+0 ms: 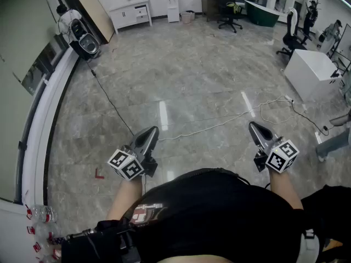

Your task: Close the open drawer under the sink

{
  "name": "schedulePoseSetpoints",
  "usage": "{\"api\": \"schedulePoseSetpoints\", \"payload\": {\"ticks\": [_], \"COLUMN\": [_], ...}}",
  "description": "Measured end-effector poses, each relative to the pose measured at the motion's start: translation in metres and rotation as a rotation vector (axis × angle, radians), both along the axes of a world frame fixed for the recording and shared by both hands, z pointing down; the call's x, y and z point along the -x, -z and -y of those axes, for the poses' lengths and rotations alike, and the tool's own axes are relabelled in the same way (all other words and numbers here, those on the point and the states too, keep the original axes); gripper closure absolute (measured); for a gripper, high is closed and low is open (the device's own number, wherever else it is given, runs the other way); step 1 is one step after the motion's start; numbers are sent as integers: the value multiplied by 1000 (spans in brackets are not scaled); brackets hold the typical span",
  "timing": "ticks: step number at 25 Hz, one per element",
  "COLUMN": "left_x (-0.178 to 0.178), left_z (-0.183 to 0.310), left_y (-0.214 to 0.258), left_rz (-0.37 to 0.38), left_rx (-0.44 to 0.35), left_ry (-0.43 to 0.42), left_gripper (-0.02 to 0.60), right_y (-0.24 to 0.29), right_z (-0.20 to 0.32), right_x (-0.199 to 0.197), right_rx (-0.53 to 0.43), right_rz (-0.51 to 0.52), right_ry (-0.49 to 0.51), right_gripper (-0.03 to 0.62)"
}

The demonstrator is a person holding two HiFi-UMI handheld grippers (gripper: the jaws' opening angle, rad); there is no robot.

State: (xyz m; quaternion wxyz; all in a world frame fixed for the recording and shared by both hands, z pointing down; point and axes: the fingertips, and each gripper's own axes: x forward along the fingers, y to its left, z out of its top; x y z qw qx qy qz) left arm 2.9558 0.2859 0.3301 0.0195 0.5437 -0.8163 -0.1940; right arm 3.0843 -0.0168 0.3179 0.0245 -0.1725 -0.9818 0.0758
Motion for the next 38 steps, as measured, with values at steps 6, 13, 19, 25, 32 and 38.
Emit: {"api": "schedulePoseSetpoints", "payload": {"ticks": [6, 13, 19, 25, 32, 38], "left_x": [1, 8, 13, 24, 41, 58], "left_z": [0, -5, -13, -26, -73, -118], "left_y": [4, -2, -5, -4, 1, 5], "left_rz": [-7, -14, -28, -27, -30, -30], "left_rx": [24, 0, 12, 6, 13, 13], "left_ry": [15, 14, 16, 14, 40, 60], "left_gripper": [591, 591, 591, 591, 591, 591], "right_y": [0, -2, 0, 5, 9, 15], "right_z": [-3, -7, -18, -36, -82, -127], "right_x": [5, 12, 18, 32, 60, 87], "right_rx": [-2, 23, 45, 53, 59, 57], "right_rz": [-10, -14, -11, -13, -14, -11], "right_ry": [8, 5, 13, 34, 69, 103], "right_gripper": [603, 603, 603, 603, 603, 603]}}
